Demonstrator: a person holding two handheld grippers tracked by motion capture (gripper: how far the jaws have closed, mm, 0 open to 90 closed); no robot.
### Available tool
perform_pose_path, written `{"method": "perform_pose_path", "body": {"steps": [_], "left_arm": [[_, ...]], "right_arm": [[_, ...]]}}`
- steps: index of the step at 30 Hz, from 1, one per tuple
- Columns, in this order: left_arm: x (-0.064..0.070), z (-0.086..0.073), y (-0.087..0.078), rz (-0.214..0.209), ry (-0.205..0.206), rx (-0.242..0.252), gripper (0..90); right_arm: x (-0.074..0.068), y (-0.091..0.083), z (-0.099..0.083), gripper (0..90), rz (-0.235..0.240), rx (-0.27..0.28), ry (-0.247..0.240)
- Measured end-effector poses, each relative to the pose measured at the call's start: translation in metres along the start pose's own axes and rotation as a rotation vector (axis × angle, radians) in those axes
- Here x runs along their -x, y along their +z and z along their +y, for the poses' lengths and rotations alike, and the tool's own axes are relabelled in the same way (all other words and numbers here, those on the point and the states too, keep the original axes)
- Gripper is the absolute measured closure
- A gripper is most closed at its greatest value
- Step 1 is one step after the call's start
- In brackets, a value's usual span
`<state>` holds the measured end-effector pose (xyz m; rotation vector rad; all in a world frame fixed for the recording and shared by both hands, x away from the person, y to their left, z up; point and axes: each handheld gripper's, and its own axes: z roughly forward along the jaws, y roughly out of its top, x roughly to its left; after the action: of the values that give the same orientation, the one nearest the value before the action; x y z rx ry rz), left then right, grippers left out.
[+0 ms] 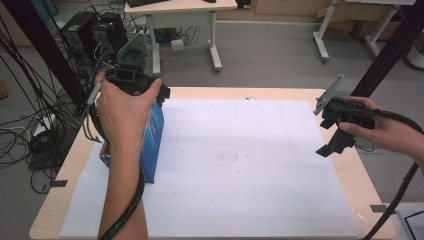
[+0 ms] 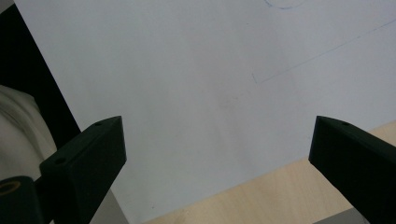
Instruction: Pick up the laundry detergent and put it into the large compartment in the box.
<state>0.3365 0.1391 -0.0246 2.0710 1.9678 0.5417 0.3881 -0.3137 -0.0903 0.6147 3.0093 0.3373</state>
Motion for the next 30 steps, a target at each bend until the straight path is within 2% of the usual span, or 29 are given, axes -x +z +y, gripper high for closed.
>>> {"method": "perform_pose_path", "body": {"steps": [9,12,16,23,30], "left_arm": [[0.021,0.003,0.001,-0.029,0.05,0.001,5.2],[0.027,0.006,0.003,-0.049,0.088,-0.011,5.1],[0.034,0.008,0.005,-0.053,0.109,-0.014,4.9],[0.042,0.013,0.012,-0.062,0.133,-0.025,4.7],[0.042,0.015,0.019,-0.074,0.138,-0.035,4.7]], "right_arm": [[-0.002,-0.006,-0.002,4.0,-0.008,0.005,-0.001],[-0.002,-0.006,-0.003,4.0,-0.01,0.012,-0.005],[-0.001,-0.005,-0.003,4.0,-0.005,0.008,0.001],[0.002,-0.003,-0.002,4.0,-0.005,0.008,0.003],[0.004,-0.002,-0.001,3.9,-0.004,0.008,0.007]]}}
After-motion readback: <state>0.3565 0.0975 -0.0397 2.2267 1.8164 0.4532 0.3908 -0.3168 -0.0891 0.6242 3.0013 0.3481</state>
